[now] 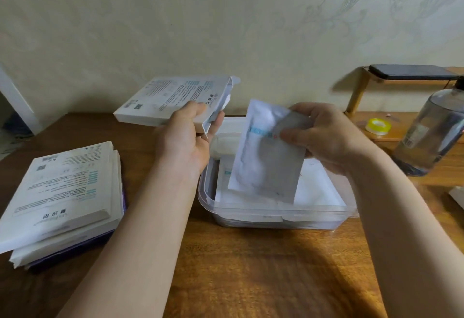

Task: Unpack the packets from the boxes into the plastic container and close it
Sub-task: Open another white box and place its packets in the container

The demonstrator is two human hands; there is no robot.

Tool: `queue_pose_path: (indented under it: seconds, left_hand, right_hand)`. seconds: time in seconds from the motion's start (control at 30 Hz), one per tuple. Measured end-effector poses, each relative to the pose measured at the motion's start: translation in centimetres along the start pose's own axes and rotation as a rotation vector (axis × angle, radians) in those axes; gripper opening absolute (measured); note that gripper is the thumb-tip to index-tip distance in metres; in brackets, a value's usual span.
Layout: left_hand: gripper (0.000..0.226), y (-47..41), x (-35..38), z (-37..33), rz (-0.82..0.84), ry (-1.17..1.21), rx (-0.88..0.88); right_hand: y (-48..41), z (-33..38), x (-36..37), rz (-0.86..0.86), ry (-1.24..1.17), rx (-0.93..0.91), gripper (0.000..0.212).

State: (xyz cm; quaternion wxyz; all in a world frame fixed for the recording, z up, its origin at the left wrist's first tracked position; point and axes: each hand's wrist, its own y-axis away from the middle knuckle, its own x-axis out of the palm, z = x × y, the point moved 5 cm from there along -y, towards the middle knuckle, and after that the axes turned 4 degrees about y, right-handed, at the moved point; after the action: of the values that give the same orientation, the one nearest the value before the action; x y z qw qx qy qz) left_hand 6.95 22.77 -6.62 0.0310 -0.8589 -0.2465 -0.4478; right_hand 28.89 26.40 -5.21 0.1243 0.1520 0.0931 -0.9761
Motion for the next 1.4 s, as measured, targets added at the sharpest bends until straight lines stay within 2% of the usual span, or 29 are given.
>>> queue_pose_path:
  seconds: [0.1, 0.23, 0.33, 0.4, 0.47, 0.67, 0.77, 1.07, 1.17, 1.4]
  left_hand:
    - [0.031, 0.3, 0.2, 0.7, 0.007, -0.02, -0.017]
    - [0.03, 0.3, 0.2, 1.1, 0.022, -0.032, -0.019]
    - [0.031, 0.2, 0.0, 1.4, 0.017, -0.039, -0.019]
    - [0.032, 0.2, 0.0, 1.5, 0.007, -0.037, -0.015]
    - [0.033, 0.2, -0.1, 1.6, 0.005, -0.042, -0.007]
    - [0.033, 0.3, 0.0, 1.7, 0.008, -0.044, 0.005]
    - [0.034, 0.2, -0.1, 1.7, 0.016, -0.046, 0.01]
    - [0.035, 0.2, -0.1, 1.7, 0.024, -0.05, 0.0]
    - [0.036, 0.3, -0.1, 1.7, 0.035, -0.053, 0.005]
    - [0.032, 0.3, 0.0, 1.7, 0.036, -0.052, 0.002]
  right_hand:
    - [0.0, -1.1, 1.8, 0.123, 0.128, 0.083, 0.019]
    - [-0.1, -1.2, 2.9, 0.147, 0.328, 0.077, 0.025]
    - [0.2, -0.4, 3.1, 0.175, 0.712, 0.012, 0.049]
    - [0.4, -0.4, 3.0, 0.214, 0.821, 0.033, 0.067]
    - [0.5, -0.8, 3.1, 0.255, 0.838, 0.063, 0.075]
    - [0.5, -1.2, 3.6, 0.274, 0.951, 0.091, 0.071]
    - [0.6, -1.2, 3.8, 0.321, 1.01, 0.074, 0.077]
    - [1.8, -2.2, 6.5, 0.711, 1.183, 0.032, 0.099]
    - [1.6, -2.8, 6.8, 0.725, 1.153, 0.043, 0.102]
    - [1.9, -2.8, 8.4, 0.704, 1.148, -0.019, 0.088]
